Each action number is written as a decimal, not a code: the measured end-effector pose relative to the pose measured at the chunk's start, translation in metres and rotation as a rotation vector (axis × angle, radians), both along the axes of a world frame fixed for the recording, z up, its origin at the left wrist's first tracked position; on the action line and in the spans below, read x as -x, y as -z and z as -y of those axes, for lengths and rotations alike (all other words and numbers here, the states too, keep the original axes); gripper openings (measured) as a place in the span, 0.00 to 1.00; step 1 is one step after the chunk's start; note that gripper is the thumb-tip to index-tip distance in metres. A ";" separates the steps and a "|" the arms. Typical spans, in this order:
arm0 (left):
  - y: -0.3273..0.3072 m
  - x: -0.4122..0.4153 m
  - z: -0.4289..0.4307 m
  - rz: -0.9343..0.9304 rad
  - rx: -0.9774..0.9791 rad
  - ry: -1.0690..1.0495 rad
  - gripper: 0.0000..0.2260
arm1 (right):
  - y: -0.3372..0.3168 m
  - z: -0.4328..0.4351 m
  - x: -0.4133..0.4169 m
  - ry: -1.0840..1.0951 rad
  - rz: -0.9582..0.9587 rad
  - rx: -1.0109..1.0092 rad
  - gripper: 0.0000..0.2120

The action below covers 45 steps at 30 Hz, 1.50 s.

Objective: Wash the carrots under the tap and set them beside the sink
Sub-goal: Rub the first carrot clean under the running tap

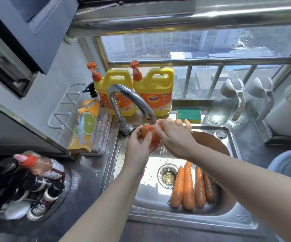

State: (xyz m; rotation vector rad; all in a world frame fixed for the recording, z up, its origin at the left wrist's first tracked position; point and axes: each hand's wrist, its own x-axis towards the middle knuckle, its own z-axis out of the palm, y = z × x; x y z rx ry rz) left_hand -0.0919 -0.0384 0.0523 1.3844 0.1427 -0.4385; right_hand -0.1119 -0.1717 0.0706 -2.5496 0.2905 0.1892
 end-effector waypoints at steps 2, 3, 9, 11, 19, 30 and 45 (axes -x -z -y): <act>0.000 0.002 0.001 0.025 -0.009 0.006 0.18 | -0.002 -0.002 -0.005 0.056 0.009 -0.044 0.20; 0.000 0.002 0.000 0.030 -0.007 0.006 0.19 | -0.003 -0.003 -0.006 0.062 0.003 -0.053 0.19; -0.002 -0.004 -0.007 -0.006 0.031 0.013 0.17 | -0.002 0.006 -0.004 -0.073 -0.072 -0.012 0.08; -0.003 -0.006 -0.006 0.004 0.029 0.032 0.17 | -0.003 0.006 -0.007 -0.009 -0.038 -0.033 0.13; 0.004 -0.010 -0.017 -0.034 0.024 0.059 0.12 | -0.005 0.039 -0.002 -0.064 -0.063 -0.264 0.19; 0.002 -0.016 -0.001 0.017 -0.238 0.145 0.13 | -0.010 0.044 0.011 -0.175 0.011 0.093 0.18; -0.010 -0.031 -0.013 0.245 -0.494 0.300 0.08 | -0.014 0.050 0.008 -0.144 0.039 0.069 0.18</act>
